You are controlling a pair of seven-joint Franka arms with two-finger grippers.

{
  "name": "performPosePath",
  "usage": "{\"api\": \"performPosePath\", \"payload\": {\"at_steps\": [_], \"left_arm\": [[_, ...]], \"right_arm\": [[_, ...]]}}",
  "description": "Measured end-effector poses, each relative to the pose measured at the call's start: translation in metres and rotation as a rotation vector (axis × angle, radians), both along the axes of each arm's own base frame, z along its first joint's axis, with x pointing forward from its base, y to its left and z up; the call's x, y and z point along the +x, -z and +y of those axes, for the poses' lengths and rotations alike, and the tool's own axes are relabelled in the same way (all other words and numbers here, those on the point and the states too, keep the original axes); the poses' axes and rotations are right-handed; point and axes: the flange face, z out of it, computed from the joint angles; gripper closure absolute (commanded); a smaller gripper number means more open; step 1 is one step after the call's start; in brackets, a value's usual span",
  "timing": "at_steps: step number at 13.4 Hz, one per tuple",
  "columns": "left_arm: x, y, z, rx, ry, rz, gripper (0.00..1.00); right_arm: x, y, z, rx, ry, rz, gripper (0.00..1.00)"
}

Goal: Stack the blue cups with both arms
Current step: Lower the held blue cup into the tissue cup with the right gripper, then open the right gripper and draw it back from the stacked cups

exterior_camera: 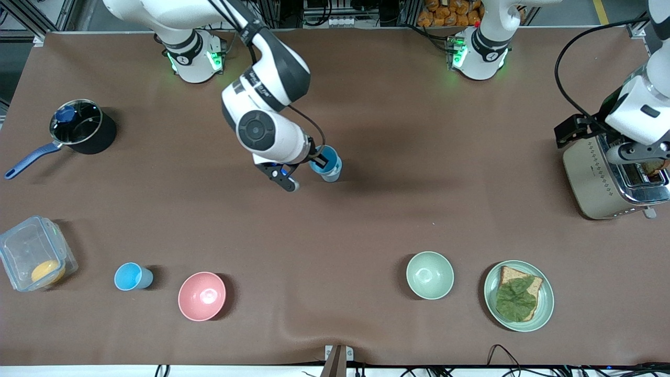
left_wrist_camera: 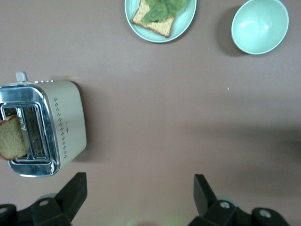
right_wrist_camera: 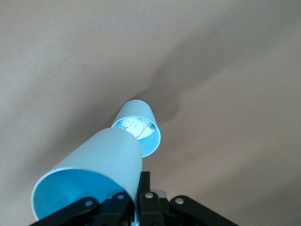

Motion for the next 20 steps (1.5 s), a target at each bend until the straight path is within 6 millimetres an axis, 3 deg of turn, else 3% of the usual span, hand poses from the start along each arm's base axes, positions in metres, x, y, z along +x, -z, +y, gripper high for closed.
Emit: {"api": "performPosePath", "payload": {"at_steps": [3,11,13,14,17,19,20], "left_arm": [[-0.002,-0.002,-0.001,-0.033,-0.004,0.003,0.00],[-0.002,-0.002,-0.003,-0.035,-0.001,0.003,0.00],[-0.002,-0.002,-0.003,-0.035,-0.001,0.003,0.00],[-0.002,-0.002,-0.003,-0.035,-0.001,0.003,0.00],[-0.002,-0.003,-0.003,-0.035,0.000,0.002,0.00],[-0.004,-0.006,-0.002,-0.036,-0.001,-0.005,0.00],[-0.005,-0.009,-0.002,-0.037,-0.001,-0.009,0.00]], "right_arm": [[-0.013,0.020,0.007,-0.019,0.010,0.011,1.00],[-0.024,0.045,0.019,-0.045,0.017,0.037,0.97],[-0.026,0.052,0.018,-0.054,0.021,0.045,0.15],[-0.026,0.053,0.018,-0.056,0.023,0.047,0.00],[-0.025,0.045,0.020,-0.051,0.016,0.032,0.00],[-0.022,0.020,0.019,-0.057,-0.005,0.023,0.00],[-0.014,0.001,0.009,-0.076,-0.030,0.011,0.00]]}}
